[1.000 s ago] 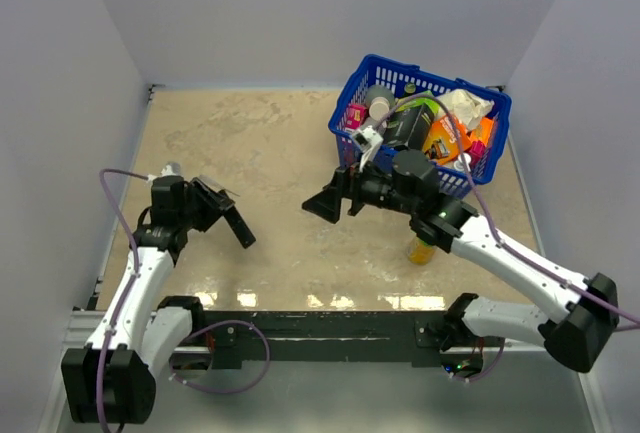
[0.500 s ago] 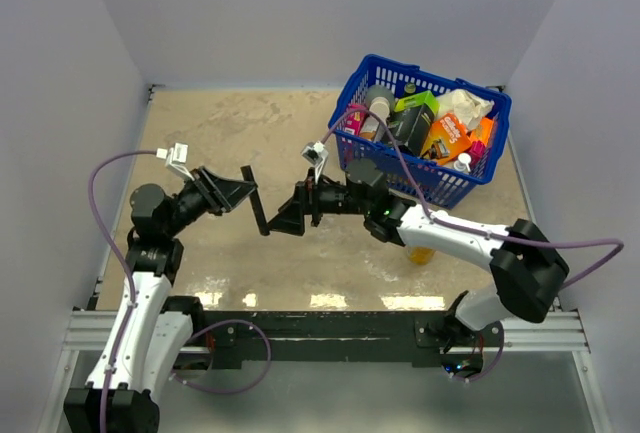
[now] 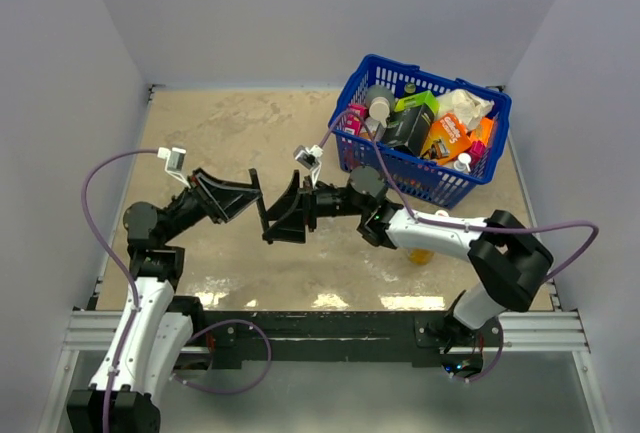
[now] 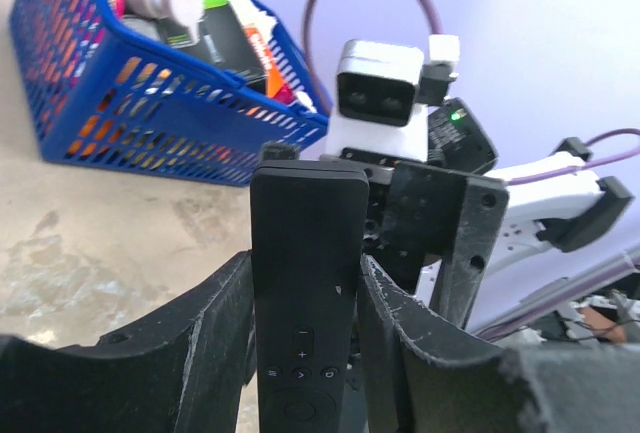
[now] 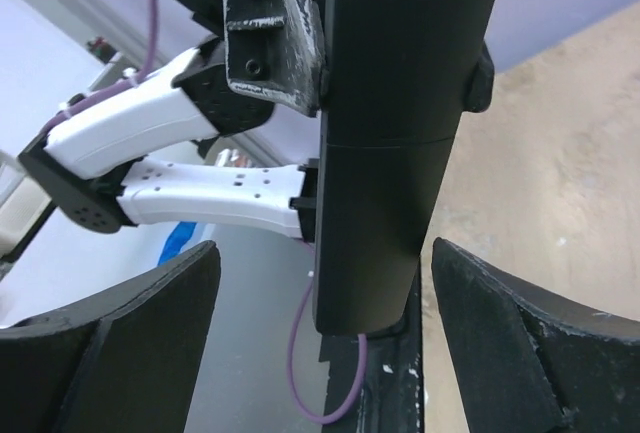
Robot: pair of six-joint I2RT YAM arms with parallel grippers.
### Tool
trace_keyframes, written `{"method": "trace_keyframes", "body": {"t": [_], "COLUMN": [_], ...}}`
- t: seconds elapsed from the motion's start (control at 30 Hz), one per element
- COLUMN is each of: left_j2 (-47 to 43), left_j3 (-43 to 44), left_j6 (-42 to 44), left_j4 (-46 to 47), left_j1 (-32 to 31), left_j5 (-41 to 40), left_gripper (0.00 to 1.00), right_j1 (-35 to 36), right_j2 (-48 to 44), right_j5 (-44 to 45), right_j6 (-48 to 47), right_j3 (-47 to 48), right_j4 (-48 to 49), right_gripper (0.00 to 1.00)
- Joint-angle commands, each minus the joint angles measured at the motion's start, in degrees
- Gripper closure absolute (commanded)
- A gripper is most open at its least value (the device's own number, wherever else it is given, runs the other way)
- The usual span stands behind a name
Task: Unload the batteries from the remote control
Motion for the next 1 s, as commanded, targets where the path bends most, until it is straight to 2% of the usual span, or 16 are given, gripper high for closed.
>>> {"method": "trace_keyframes", "body": {"t": [0.0, 0.07, 0.23, 0.33, 0.37, 0.43, 0.47, 0.5, 0.57, 0.63, 0.67, 0.77, 0.8, 0.87, 0.9, 0.97], "left_j2": [0.4, 0.5, 0.8, 1.7, 1.9, 2.4, 2.4, 2.4, 2.3, 2.2, 2.0, 0.8, 0.7, 2.2, 3.1, 6.7], "left_j3": [-1.1, -1.9, -2.5, -3.1, -3.1, -3.1, -3.0, -2.7, -1.4, -0.2, 1.0, 4.5, 5.6, 10.1, 11.7, 16.5], "left_j6": [-8.1, -11.1, -13.7, -15.8, -16.6, -16.4, -16.0, -15.3, -10.9, -4.4, -1.9, 9.6, 12.8, 23.0, 26.1, 33.5], "left_j4": [15.0, 20.2, 25.3, 28.4, 28.7, 28.7, 28.5, 26.2, 21.5, 12.5, 9.5, -6.7, -15.8, -25.4, -35.0, -42.3], "left_j1": [0.3, 0.3, 0.3, 0.3, 0.3, 0.3, 0.3, 0.3, 0.3, 0.3, 0.3, 0.3, 0.3, 0.3, 0.3, 0.3], "left_j5": [3.8, 4.3, 4.7, 4.6, 4.7, 5.1, 5.3, 5.2, 5.1, 5.6, 5.7, 4.4, 2.0, -0.8, -4.7, -8.4], "left_gripper": [0.83, 0.83, 0.81, 0.8, 0.78, 0.69, 0.56, 0.51, 0.4, 0.34, 0.27, 0.13, 0.12, 0.11, 0.11, 0.13], "right_j1": [1.3, 1.9, 2.2, 2.2, 2.2, 2.2, 2.2, 2.2, 2.2, 2.1, 2.1, 2.1, 2.1, 2.1, 2.1, 2.1], "right_j2": [1.9, 2.1, 2.6, 2.4, 2.2, 0.5, -0.1, -0.9, -3.5, -5.2, -5.5, -6.7, -7.1, -8.3, -8.6, -8.5], "right_j5": [-3.3, -3.2, -2.7, -2.3, -2.1, -0.4, 0.7, 2.3, 9.7, 17.9, 19.1, 20.1, 21.1, 23.7, 24.9, 27.6], "right_j6": [4.4, 4.2, 4.9, 5.5, 5.0, 2.9, -0.2, -2.1, -7.8, -10.2, -12.6, -16.7, -17.3, -18.6, -19.1, -20.2], "right_j3": [0.3, 0.3, 1.1, 1.1, 1.0, 0.8, 0.8, 1.1, 1.6, 2.5, 3.0, 3.6, 3.0, 2.1, 1.6, 1.6], "right_j4": [10.2, 10.7, 11.2, 11.5, 10.5, 7.5, 2.0, -1.8, -14.7, -23.1, -29.7, -37.2, -38.5, -42.3, -44.0, -49.5], "right_gripper": [0.12, 0.14, 0.24, 0.53, 0.67, 0.74, 0.8, 0.87, 0.89, 0.9, 0.9, 0.91, 0.91, 0.91, 0.91, 0.91]}}
